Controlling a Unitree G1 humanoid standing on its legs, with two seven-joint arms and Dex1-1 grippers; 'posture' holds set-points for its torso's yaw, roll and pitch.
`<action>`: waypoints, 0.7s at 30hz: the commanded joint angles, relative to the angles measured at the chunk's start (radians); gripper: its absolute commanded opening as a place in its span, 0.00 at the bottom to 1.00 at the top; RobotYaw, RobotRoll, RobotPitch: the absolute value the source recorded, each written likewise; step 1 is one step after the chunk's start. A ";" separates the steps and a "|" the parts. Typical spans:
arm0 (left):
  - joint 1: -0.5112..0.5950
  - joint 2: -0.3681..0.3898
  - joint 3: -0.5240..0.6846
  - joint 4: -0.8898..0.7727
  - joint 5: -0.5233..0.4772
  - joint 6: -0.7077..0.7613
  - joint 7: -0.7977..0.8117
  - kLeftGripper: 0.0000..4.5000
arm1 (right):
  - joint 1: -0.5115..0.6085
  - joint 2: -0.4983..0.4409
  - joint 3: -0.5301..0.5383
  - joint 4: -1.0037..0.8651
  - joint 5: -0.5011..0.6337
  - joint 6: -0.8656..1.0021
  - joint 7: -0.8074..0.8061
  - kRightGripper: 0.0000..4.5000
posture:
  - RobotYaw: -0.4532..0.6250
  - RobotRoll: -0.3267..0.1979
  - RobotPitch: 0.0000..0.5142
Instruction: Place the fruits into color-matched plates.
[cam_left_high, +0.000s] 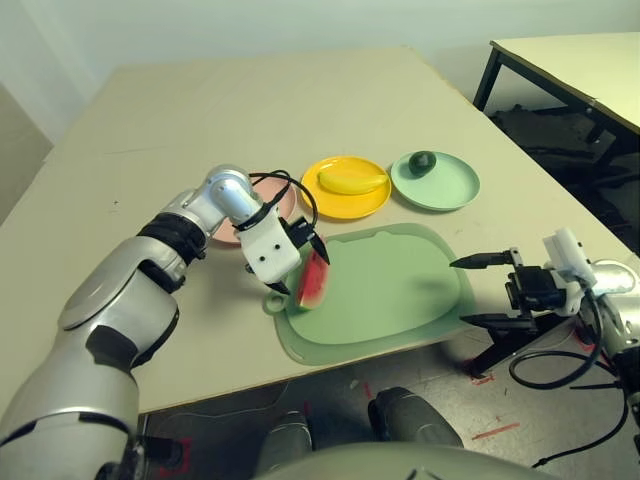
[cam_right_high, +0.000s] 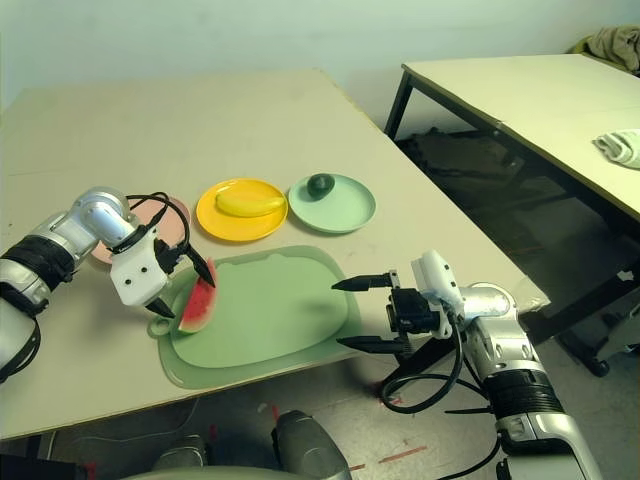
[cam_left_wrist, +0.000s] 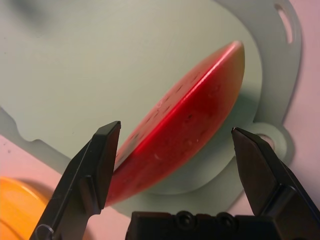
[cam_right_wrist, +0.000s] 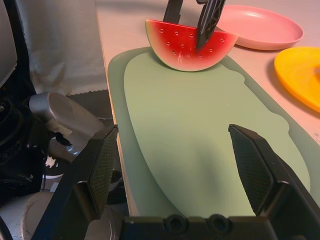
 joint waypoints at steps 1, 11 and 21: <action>0.012 -0.021 0.028 -0.018 0.012 0.021 -0.011 1.00 | 0.012 0.002 -0.005 -0.022 -0.012 0.011 0.003 0.99 | 0.19 0.62 0.04; 0.021 -0.034 0.063 -0.016 0.044 0.033 -0.011 1.00 | 0.007 0.007 -0.017 -0.009 -0.020 0.020 0.003 0.99 | 0.19 0.62 0.04; 0.043 -0.029 0.053 -0.041 0.052 0.071 -0.011 0.51 | 0.013 0.014 -0.029 -0.020 -0.028 0.025 -0.004 1.00 | 0.19 0.62 0.03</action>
